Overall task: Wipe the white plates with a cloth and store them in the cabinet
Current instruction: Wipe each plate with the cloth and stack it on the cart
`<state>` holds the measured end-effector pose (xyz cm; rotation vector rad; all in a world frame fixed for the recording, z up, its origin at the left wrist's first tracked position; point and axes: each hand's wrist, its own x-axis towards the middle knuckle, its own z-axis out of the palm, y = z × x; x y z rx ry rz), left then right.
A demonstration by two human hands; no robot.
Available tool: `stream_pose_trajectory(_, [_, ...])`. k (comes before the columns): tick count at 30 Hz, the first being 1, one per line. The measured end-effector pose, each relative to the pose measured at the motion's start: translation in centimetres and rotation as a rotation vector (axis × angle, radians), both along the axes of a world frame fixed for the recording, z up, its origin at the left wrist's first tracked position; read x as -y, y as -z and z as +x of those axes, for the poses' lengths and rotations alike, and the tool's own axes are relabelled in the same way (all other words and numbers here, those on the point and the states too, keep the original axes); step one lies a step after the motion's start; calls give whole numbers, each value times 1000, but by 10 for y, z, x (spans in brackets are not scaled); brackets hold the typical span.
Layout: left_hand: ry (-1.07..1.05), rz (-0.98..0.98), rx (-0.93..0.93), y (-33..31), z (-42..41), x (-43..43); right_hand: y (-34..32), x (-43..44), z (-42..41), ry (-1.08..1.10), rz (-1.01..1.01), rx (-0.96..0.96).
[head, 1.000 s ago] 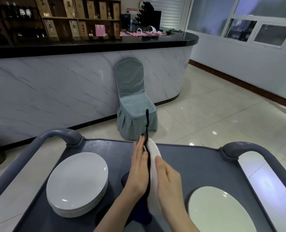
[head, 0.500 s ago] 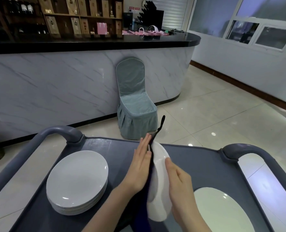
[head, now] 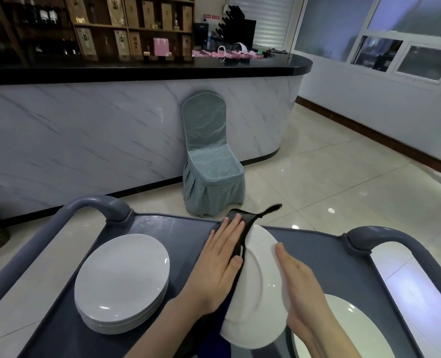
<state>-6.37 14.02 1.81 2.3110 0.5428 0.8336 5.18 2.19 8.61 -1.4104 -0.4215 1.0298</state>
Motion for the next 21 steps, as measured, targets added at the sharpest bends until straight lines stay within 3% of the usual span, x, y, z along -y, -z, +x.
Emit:
stream_pose_trajectory(6, [-171, -308, 184, 37, -15, 22, -7, -4, 24, 122, 75, -65])
stream_pose_trajectory(12, [-169, 47, 57, 40, 15, 70, 4, -32, 10, 375, 55, -117])
stream_pose_trajectory(17, [-42, 118, -36, 18, 15, 52, 14, -36, 1, 434, 51, -184])
stream_pose_trajectory(21, [-13, 29, 22, 23, -1, 47, 15, -29, 10, 435, 43, -182])
